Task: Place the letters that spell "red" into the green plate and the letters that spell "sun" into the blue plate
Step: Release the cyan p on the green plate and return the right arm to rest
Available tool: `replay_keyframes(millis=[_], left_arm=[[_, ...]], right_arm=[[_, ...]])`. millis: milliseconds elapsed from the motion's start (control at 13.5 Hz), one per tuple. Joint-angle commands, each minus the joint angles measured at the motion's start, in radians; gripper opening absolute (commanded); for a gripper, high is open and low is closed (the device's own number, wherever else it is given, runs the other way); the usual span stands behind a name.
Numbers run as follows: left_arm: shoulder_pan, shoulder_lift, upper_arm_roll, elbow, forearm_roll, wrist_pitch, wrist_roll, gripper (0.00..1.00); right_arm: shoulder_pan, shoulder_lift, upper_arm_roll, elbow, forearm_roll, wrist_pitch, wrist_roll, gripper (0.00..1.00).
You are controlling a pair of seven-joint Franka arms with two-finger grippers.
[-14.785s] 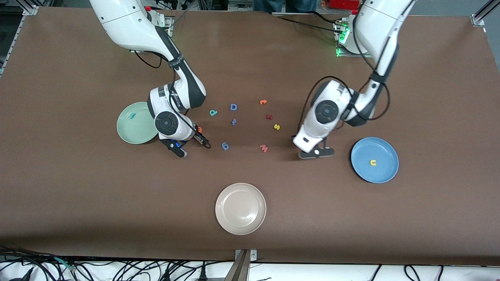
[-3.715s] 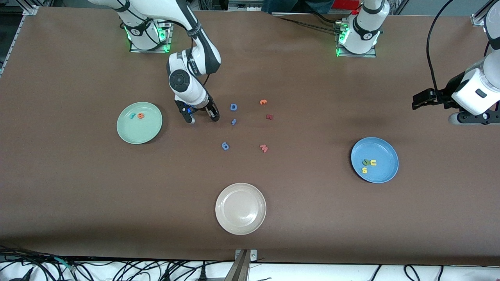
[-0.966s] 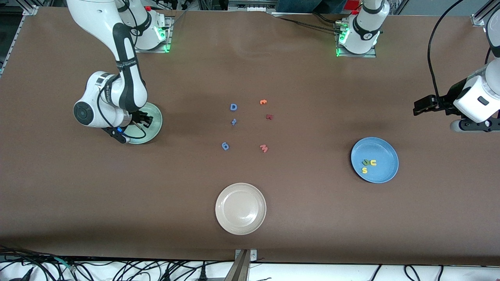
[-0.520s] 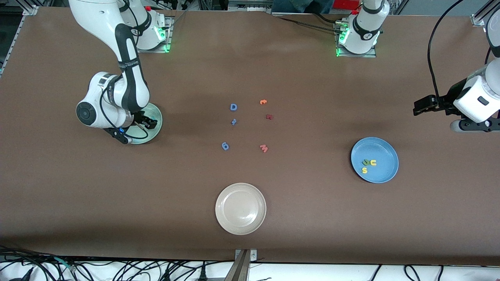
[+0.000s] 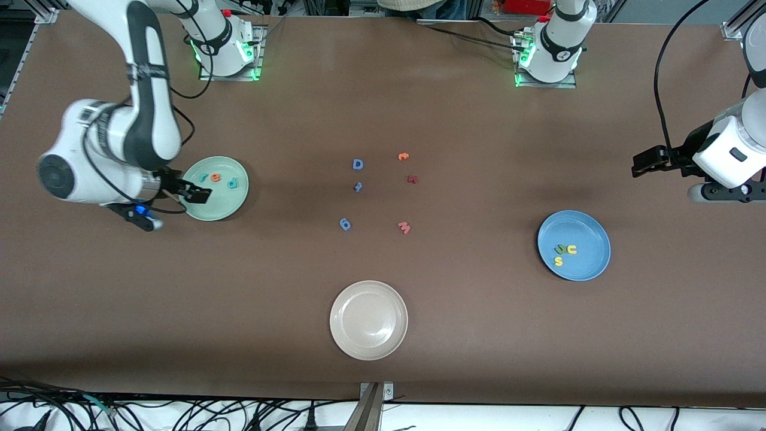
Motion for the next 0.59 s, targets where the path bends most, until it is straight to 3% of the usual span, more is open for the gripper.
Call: replay_keyframes(millis=[0,297,520], left_arm=[[-0.002,0.014,0.003,0.032,-0.009,-0.019,0.023,1.00],[-0.003,0.014,0.003,0.032,-0.009,-0.019,0.023,1.00],[-0.003,0.014,0.003,0.032,-0.009,-0.019,0.023,1.00]], right_arm=[[-0.007,0.011,-0.051,0.168,-0.023,-0.152,-0.060,0.99],[-0.012,0.011,-0.126,0.297,-0.020,-0.229,-0.204,0.99],[-0.020,0.009,-0.149,0.349,-0.014,-0.255,-0.249,1.00]])
